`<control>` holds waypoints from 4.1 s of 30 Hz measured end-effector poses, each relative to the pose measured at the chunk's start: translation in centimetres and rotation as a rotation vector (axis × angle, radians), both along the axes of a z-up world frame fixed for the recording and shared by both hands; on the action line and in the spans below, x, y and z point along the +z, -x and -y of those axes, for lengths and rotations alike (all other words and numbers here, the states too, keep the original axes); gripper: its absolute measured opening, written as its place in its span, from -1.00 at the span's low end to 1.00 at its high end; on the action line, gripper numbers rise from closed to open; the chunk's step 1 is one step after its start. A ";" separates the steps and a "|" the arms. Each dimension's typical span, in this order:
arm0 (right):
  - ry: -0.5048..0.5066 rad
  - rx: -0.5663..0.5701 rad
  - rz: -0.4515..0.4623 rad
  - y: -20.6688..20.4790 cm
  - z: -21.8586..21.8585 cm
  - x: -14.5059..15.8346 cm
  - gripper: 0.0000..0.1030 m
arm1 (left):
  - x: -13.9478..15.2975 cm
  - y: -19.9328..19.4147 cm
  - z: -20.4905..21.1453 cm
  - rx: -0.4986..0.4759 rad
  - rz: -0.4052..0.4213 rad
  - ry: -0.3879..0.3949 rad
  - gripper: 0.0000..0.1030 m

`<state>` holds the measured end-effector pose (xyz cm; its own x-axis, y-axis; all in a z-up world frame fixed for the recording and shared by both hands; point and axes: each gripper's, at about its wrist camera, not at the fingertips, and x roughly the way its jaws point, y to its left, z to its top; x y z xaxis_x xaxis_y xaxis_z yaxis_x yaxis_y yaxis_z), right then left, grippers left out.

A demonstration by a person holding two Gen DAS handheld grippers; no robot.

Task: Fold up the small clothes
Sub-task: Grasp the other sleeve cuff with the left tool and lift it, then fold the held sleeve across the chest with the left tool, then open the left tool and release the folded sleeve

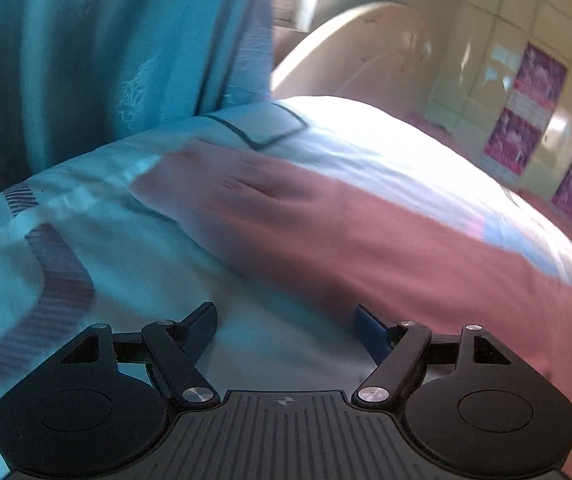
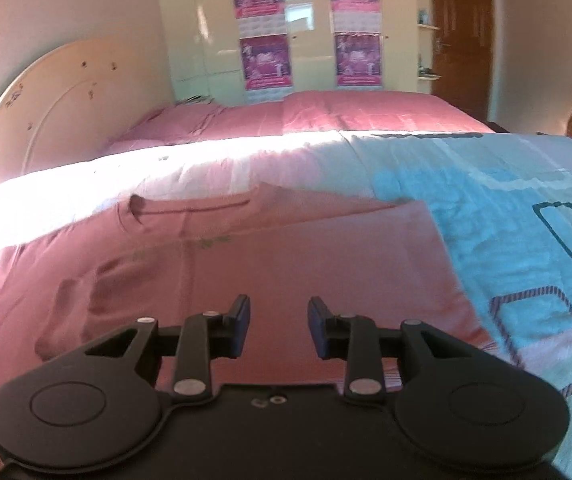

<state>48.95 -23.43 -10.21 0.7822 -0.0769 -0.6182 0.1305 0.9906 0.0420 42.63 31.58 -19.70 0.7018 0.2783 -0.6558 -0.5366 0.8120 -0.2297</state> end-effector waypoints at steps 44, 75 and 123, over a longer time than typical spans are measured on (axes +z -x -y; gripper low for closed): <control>-0.073 -0.019 -0.022 -1.0 1.3 0.1 -0.41 | 6.2 -12.6 22.8 -0.510 0.209 -0.060 -0.78; -0.600 0.149 -0.220 -3.1 2.1 -3.6 -0.17 | 4.7 -2.8 23.5 -0.512 -0.041 -0.206 -0.01; -0.310 0.024 -0.050 -2.5 7.6 -0.7 -0.15 | 5.6 -8.6 21.7 -0.635 0.041 -0.135 -0.76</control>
